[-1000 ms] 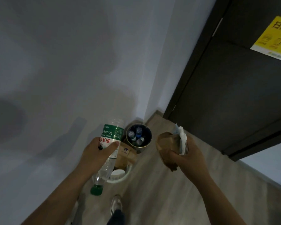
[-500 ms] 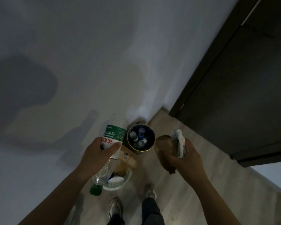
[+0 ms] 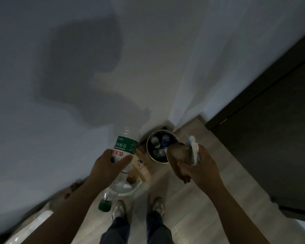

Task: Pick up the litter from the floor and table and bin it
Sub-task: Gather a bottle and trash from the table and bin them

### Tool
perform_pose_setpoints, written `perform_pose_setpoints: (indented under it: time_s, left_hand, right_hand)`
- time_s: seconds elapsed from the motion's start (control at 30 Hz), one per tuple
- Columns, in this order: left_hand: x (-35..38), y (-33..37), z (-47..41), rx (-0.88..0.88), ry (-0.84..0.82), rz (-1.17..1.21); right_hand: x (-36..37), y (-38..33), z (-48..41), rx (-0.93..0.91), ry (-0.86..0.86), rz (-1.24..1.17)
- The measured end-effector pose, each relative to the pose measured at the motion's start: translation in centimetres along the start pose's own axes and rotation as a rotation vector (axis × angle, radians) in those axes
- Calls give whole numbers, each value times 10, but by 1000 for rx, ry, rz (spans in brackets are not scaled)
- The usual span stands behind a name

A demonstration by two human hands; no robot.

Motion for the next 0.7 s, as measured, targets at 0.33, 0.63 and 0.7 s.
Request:
perform_pose_setpoints:
  time_s: [0.33,0.63,0.7]
  left_hand:
    - [21,-54,-18,-122,15,-13]
    - [28,-117,-48,-202,6,-19]
    - [31,-132,-56,-228,-5,-22]
  right_hand:
    - [45,39,-11,92,-130,2]
    - [99,72,-17,120,-268,63]
    - [107,79,-19,123,-269,75]
Point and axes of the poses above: each hand's wrist, its own z-axis away from the middle knuckle, its own x-axis out of the palm, y = z × x, the point moved 6 cm from there along -z, towards the middle knuckle, and after that the axes turned 10 degrees about -x, right-handed, at the moved point
